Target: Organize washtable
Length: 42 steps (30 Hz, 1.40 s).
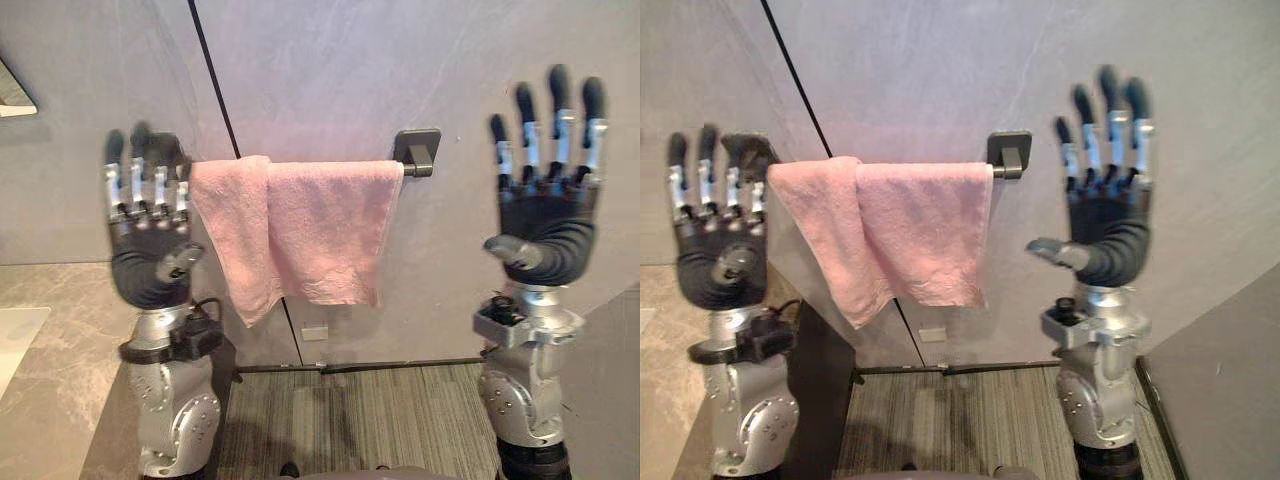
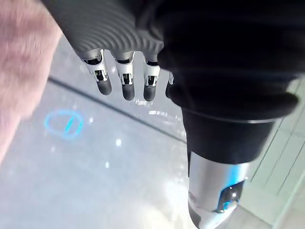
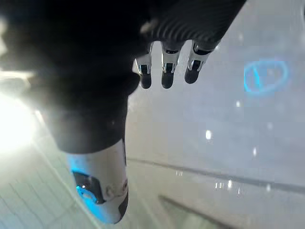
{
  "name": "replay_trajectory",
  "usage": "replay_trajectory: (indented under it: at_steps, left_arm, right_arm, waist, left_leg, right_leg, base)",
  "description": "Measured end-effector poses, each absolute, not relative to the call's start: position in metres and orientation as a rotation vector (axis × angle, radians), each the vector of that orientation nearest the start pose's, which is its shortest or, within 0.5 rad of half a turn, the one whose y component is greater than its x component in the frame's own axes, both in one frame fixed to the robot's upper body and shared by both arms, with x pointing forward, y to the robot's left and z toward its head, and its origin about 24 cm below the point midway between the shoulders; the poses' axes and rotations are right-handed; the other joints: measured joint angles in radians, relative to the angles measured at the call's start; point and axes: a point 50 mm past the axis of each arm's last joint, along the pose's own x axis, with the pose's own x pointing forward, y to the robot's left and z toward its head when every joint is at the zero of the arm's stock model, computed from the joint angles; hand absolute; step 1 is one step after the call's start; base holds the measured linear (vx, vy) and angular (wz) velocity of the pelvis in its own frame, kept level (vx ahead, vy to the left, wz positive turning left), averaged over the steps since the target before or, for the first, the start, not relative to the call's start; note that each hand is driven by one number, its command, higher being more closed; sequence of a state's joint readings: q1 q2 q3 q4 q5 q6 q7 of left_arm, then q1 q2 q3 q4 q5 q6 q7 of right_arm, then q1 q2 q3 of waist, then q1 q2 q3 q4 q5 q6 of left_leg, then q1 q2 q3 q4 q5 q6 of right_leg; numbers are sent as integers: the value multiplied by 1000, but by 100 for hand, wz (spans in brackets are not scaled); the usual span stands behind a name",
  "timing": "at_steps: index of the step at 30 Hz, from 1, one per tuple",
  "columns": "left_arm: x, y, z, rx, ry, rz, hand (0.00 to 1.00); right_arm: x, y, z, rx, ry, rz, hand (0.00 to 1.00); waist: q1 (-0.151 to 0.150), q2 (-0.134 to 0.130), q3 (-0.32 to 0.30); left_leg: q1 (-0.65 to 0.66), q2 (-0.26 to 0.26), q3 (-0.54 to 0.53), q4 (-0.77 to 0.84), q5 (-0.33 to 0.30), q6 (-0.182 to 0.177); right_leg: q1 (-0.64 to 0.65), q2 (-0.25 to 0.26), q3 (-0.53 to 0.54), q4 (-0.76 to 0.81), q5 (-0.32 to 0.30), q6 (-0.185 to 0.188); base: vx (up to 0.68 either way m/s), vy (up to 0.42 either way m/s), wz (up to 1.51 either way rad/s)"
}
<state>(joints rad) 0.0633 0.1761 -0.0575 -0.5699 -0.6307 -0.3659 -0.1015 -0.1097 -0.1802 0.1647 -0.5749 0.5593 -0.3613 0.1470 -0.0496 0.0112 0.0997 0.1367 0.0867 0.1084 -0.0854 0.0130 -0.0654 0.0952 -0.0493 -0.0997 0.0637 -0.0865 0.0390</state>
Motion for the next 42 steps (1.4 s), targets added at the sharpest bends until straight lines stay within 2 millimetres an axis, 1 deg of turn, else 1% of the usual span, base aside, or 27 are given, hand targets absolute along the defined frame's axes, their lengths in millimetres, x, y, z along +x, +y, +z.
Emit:
replay_trajectory:
  at_steps: [2,3,5,6,8,12,15,20,24,25,27,30,35,39,42]
  left_arm:
    - [208,148,176,-468,-775,-366,0]
    - [216,140,166,-454,-706,-418,0]
    - [223,133,151,-448,-612,-454,0]
    - [226,132,143,-435,-563,-468,0]
    - [229,132,134,-418,-515,-475,0]
    - [235,125,114,-368,-405,-503,0]
    - [239,124,108,-297,-379,-497,0]
    - [243,124,96,-246,-324,-467,0]
    - [245,123,96,-222,-325,-448,0]
    - [248,123,96,-222,-322,-445,0]
    - [251,127,95,-217,-320,-426,0]
    - [253,131,96,-222,-327,-394,0]
    - [257,143,92,-215,-310,-334,0]
    - [258,150,94,-212,-314,-305,0]
    - [259,152,94,-213,-312,-284,0]
  right_arm:
    - [206,-112,212,427,-924,615,0]
    - [209,-104,209,416,-889,681,0]
    - [214,-98,203,409,-831,724,0]
    - [217,-96,197,412,-788,746,0]
    - [222,-92,188,402,-725,774,0]
    - [231,-81,164,400,-570,811,0]
    - [232,-72,154,396,-507,837,0]
    - [239,-68,142,371,-444,825,0]
    - [243,-66,132,313,-403,814,0]
    - [244,-65,128,280,-393,813,0]
    - [246,-60,125,214,-382,823,0]
    - [249,-60,121,146,-374,799,0]
    - [256,-65,111,73,-335,738,0]
    - [265,-79,108,60,-319,647,0]
    - [268,-82,108,56,-320,620,0]
  waist:
    - [2,0,0]
    - [1,0,0]
    - [1,0,0]
    - [-2,0,0]
    - [-4,0,0]
    - [-4,0,0]
    - [-4,0,0]
    - [-4,0,0]
    - [-3,0,0]
    - [1,0,0]
    - [0,0,0]
    - [1,0,0]
    - [2,0,0]
    - [3,0,0]
    - [7,0,0]
  left_leg:
    - [0,0,8,0,0,0]
    - [0,-1,12,0,0,0]
    - [-1,-1,20,-1,0,0]
    - [-1,-2,22,-2,0,0]
    - [-1,-2,26,-3,0,0]
    - [-2,-1,28,-5,0,0]
    - [-7,-1,30,-6,0,0]
    - [-13,-2,30,-6,0,0]
    - [-15,-2,29,-6,1,1]
    - [-15,-2,28,-6,1,1]
    - [-15,-2,27,-6,1,1]
    - [-17,-2,24,-6,1,1]
    - [-25,-4,13,-7,3,2]
    - [-36,-6,-2,-7,7,4]
    - [-41,-7,-9,-7,8,4]
  right_leg:
    - [-4,0,9,0,4,1]
    - [-8,0,15,0,7,2]
    - [-11,0,21,-2,10,4]
    - [-11,0,21,-5,12,4]
    - [-10,1,22,-14,17,5]
    - [-11,2,23,-20,19,4]
    - [-10,3,23,-34,29,4]
    - [-9,3,22,-48,36,4]
    - [-10,2,20,-49,37,4]
    - [-9,2,19,-49,37,4]
    - [-10,2,19,-49,38,4]
    - [-10,2,16,-50,38,4]
    - [-9,0,6,-55,38,4]
    - [-10,-2,-10,-60,38,4]
    - [-10,-2,-11,-63,38,4]
  base:
    - [-26,2,-13]
    - [-30,5,-15]
    - [-18,5,-12]
    - [-6,2,-6]
    - [-7,-3,-6]
    - [-1,-2,-1]
    - [0,0,0]
    - [0,0,0]
    - [0,0,0]
    - [0,0,0]
    - [0,0,0]
    - [-4,-1,2]
    - [-9,-5,7]
    - [-9,-8,11]
    - [-9,-4,7]
